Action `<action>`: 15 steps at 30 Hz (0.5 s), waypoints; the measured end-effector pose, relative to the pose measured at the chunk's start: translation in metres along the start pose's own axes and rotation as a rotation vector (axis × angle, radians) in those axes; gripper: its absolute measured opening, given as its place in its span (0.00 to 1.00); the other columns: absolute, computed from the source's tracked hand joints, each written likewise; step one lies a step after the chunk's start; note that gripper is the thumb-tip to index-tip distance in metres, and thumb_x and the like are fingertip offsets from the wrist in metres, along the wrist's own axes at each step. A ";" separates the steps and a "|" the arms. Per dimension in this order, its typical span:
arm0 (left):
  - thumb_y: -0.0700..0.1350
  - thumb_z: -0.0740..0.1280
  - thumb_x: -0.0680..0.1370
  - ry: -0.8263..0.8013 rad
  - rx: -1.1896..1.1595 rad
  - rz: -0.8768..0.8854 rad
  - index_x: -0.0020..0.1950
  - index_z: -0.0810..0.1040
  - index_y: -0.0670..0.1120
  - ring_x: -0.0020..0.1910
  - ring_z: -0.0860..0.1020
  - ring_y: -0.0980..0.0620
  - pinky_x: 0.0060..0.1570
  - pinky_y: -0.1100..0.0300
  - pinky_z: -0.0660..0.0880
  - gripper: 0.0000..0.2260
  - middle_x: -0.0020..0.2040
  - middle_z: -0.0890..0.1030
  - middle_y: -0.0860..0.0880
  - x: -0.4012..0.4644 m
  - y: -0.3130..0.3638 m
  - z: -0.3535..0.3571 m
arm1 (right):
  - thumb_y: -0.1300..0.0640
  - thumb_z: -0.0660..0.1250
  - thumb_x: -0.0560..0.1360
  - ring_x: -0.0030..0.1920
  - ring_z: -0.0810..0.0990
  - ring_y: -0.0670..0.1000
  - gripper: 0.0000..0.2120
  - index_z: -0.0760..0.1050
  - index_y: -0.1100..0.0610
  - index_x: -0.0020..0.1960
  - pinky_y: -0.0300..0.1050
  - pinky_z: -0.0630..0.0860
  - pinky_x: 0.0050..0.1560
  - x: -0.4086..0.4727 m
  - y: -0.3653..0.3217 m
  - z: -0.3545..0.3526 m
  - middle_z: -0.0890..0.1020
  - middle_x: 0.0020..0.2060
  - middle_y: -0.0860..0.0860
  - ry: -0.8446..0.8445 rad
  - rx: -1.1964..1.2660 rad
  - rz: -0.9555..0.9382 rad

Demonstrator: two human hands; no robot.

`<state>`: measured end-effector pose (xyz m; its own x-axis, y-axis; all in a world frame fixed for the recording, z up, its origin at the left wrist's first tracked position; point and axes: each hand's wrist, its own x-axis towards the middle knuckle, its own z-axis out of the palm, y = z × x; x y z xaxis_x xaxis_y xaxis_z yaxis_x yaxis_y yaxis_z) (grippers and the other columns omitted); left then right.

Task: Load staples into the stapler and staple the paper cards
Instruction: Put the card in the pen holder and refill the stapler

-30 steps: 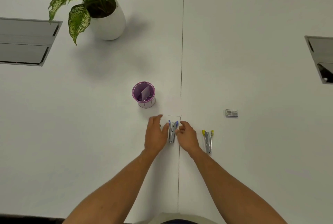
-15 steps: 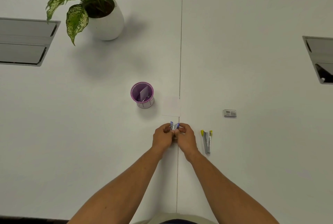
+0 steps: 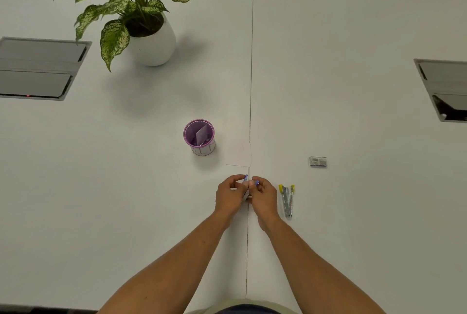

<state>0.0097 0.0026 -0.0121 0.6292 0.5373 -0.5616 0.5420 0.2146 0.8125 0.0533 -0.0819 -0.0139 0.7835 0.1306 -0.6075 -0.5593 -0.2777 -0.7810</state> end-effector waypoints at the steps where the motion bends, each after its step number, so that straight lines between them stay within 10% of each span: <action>1: 0.49 0.68 0.78 0.003 0.019 0.012 0.59 0.80 0.51 0.45 0.81 0.49 0.46 0.52 0.81 0.11 0.46 0.82 0.50 -0.001 0.001 0.001 | 0.59 0.64 0.80 0.53 0.83 0.56 0.11 0.75 0.58 0.61 0.55 0.82 0.52 -0.002 -0.002 0.000 0.83 0.52 0.57 -0.003 0.018 -0.011; 15: 0.53 0.53 0.83 0.227 0.119 0.161 0.47 0.72 0.45 0.43 0.79 0.51 0.41 0.59 0.74 0.15 0.42 0.78 0.48 -0.026 0.045 0.027 | 0.56 0.62 0.81 0.46 0.80 0.44 0.04 0.74 0.51 0.54 0.33 0.74 0.43 -0.021 -0.047 -0.003 0.80 0.45 0.47 -0.017 -0.085 -0.275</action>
<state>0.0324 -0.0236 0.0350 0.5793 0.7279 -0.3669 0.5151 0.0220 0.8568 0.0637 -0.0750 0.0361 0.8973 0.2281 -0.3778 -0.3015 -0.3084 -0.9022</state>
